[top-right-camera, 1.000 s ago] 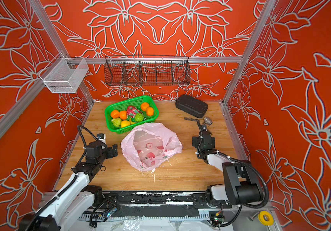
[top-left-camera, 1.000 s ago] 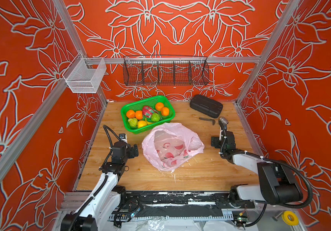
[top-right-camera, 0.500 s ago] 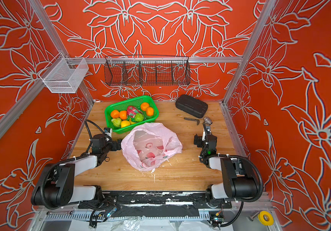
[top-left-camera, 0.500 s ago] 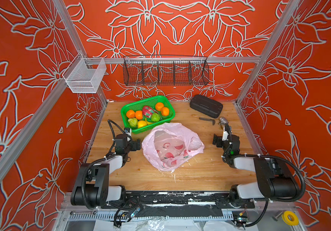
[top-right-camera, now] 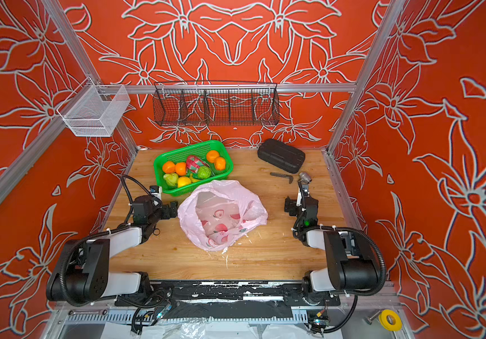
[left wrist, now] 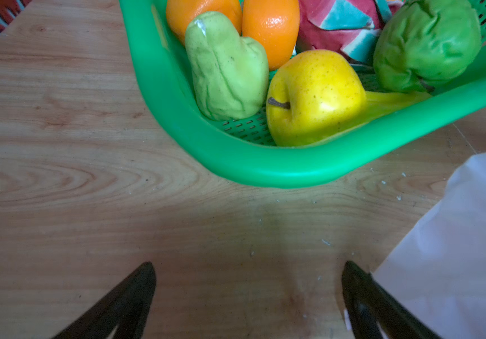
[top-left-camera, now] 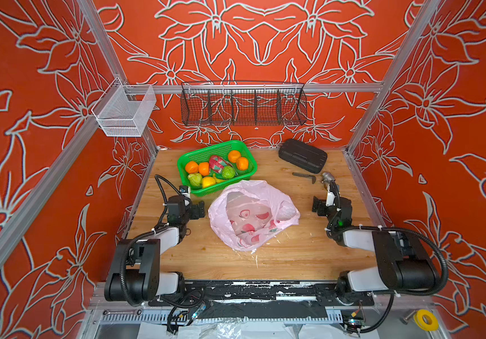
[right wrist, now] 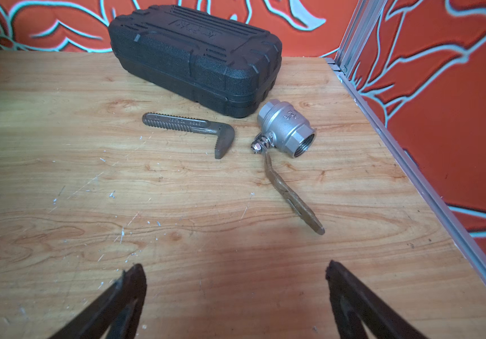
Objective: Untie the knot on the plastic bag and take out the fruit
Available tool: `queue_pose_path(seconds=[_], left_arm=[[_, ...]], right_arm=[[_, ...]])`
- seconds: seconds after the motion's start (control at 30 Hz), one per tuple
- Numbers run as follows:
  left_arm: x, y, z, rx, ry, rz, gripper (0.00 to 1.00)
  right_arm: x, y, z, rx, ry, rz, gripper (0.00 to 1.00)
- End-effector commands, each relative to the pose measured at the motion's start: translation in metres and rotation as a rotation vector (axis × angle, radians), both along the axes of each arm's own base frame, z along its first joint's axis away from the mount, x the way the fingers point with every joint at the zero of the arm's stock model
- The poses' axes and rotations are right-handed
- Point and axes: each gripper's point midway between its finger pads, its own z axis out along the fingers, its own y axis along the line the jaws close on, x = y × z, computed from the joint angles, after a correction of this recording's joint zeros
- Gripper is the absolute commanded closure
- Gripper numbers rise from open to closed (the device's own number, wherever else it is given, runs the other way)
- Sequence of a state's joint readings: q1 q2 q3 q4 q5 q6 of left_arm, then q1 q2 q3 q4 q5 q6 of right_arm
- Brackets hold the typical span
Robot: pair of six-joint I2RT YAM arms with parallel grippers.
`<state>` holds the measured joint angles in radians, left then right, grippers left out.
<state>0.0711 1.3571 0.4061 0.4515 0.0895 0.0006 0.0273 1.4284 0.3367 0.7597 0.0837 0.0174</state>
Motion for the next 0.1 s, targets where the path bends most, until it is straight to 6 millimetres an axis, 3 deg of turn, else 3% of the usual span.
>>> queue_pose_path(seconds=[0.0, 0.07], left_arm=[[0.0067, -0.0006, 0.0134, 0.0, -0.047, -0.008, 0.03], [0.0066, -0.0005, 0.0135, 0.0, -0.048, -0.008, 0.03]], right_arm=[[0.005, 0.0021, 0.0053, -0.013, -0.004, 0.017, 0.03], [0.0018, 0.0038, 0.008, -0.015, -0.027, 0.028, 0.03]])
